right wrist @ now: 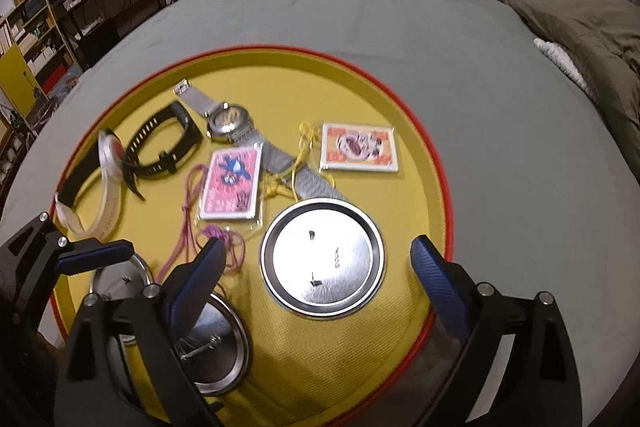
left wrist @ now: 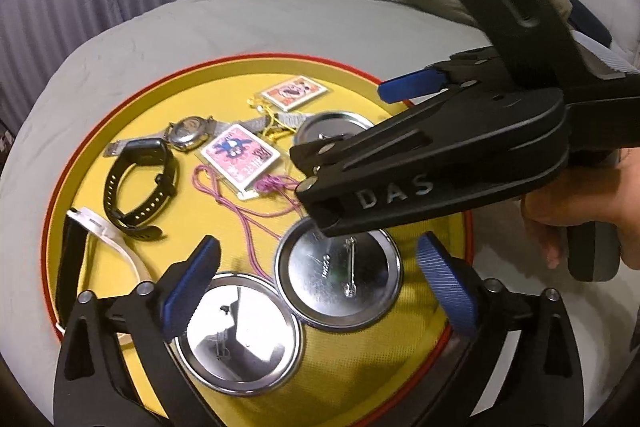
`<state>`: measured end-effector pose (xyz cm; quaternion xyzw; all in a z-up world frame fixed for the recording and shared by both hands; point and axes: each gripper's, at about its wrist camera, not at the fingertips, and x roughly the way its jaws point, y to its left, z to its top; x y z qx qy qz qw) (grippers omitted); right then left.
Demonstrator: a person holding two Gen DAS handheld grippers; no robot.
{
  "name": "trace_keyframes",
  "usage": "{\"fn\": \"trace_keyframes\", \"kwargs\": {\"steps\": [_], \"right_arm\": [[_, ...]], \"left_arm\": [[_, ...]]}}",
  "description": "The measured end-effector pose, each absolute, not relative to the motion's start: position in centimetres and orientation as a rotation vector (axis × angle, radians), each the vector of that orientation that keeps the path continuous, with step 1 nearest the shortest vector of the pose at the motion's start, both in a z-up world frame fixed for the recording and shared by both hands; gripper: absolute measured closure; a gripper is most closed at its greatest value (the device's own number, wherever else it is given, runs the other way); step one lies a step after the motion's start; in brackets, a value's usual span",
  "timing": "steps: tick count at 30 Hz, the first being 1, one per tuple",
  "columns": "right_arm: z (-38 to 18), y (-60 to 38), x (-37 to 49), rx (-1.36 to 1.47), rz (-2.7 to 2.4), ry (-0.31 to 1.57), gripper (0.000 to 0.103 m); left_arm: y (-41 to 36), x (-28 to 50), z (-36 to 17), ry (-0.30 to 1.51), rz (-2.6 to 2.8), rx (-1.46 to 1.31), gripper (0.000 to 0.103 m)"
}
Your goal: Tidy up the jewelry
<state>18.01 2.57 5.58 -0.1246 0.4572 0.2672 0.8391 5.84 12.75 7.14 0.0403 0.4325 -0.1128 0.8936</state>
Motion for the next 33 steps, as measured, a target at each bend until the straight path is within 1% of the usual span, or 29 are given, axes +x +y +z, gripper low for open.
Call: {"fn": "trace_keyframes", "kwargs": {"steps": [2, 3, 15, 33], "right_arm": [[6.2, 2.5, 18.0, -0.254, 0.568, 0.951, 0.009], [6.6, 2.5, 17.9, -0.251, 0.569, 0.938, 0.009], [9.0, 2.5, 17.5, -0.249, 0.571, 0.881, 0.008], [9.3, 2.1, 17.4, -0.242, 0.564, 0.885, 0.009]], "left_arm": [[13.0, 5.9, 7.5, 0.894, -0.228, 0.075, 0.006], [13.1, 5.9, 7.6, 0.889, -0.223, 0.070, 0.006], [12.8, 5.3, 9.0, 0.857, -0.193, 0.071, 0.006], [14.5, 5.7, 9.2, 0.859, -0.178, 0.017, 0.006]]}}
